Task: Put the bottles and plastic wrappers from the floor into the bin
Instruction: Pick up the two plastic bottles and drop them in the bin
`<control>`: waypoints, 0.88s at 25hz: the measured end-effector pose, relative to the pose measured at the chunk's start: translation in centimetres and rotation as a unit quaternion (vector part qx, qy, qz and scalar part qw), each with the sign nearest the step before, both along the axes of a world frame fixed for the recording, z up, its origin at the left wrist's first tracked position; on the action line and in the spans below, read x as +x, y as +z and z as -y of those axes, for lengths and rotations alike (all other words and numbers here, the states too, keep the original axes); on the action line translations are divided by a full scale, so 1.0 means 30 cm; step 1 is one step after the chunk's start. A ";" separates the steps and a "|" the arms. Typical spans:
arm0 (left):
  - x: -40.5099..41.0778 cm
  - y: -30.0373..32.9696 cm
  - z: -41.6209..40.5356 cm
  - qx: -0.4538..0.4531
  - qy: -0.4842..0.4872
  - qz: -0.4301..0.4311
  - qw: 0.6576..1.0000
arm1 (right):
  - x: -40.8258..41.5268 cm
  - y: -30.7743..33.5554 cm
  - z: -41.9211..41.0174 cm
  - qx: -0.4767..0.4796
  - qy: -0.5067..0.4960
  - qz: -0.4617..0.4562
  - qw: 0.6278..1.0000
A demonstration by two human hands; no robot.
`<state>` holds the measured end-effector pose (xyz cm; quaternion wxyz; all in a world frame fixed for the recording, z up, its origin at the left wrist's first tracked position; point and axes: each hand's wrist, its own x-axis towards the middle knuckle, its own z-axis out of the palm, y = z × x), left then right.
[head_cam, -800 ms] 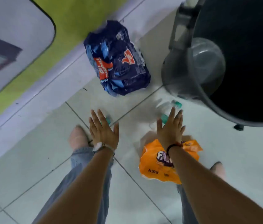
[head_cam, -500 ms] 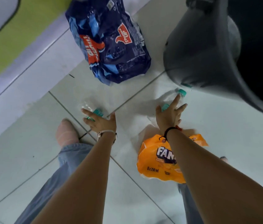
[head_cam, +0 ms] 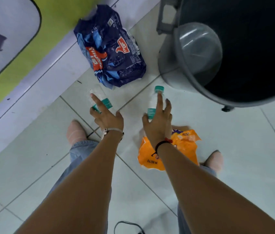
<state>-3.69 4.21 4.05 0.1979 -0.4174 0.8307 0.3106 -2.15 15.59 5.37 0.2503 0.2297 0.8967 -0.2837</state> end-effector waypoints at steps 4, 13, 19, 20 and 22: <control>-0.081 0.229 -0.012 -0.002 -0.042 -0.066 0.997 | -0.044 0.260 0.020 -0.024 0.017 -0.078 0.997; -0.429 0.646 -0.193 0.065 -0.229 -0.286 0.928 | -0.304 0.610 -0.221 -0.032 -0.072 -0.293 0.953; -0.531 0.612 -0.418 0.120 -0.319 -0.247 0.907 | -0.378 0.477 -0.455 0.011 -0.138 -0.163 0.977; -0.530 0.582 -0.442 0.109 -0.334 -0.232 0.907 | -0.388 0.449 -0.470 0.006 -0.144 -0.149 0.978; -0.532 0.535 -0.465 0.077 -0.358 -0.206 0.907 | -0.409 0.409 -0.483 0.001 -0.150 -0.130 0.980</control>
